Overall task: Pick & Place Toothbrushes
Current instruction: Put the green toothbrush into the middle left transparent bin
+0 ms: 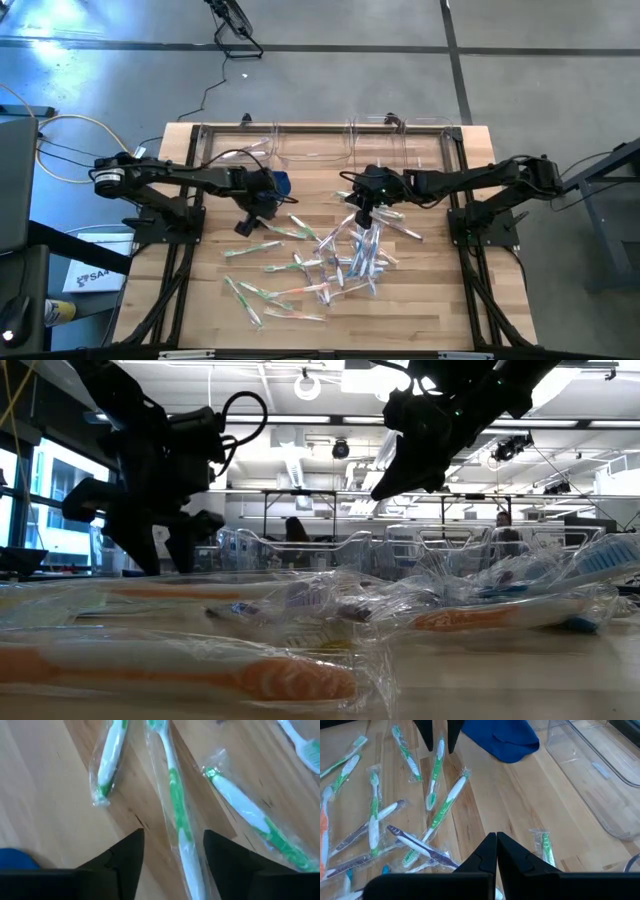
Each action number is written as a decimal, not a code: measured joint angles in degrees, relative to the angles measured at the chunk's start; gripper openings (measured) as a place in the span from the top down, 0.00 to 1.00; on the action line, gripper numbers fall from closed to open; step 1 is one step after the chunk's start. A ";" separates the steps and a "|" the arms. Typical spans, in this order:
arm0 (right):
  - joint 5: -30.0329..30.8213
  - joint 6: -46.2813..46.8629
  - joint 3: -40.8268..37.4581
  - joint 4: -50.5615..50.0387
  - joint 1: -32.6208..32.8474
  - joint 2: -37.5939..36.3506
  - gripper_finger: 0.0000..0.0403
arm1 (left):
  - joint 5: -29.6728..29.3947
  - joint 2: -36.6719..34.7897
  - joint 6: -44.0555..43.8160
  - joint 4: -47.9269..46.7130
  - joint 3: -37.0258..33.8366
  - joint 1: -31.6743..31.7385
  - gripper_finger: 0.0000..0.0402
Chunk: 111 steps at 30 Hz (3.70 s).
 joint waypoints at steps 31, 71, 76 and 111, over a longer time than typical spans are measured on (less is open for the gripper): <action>0.02 -0.02 -0.01 0.03 -0.02 0.00 0.99 | -10.50 3.82 -10.60 1.50 0.00 -9.33 0.53; 0.01 -0.19 -0.02 0.01 -0.01 0.00 0.99 | -9.72 7.05 -10.80 4.51 -0.04 -9.33 0.73; 0.00 -0.19 -0.02 0.01 -0.02 0.00 0.99 | -9.66 7.06 -10.68 5.04 -0.04 -9.35 0.78; 0.00 -0.21 -0.02 -0.01 -0.01 0.00 0.99 | -9.40 6.99 -10.50 4.83 0.02 -9.35 0.93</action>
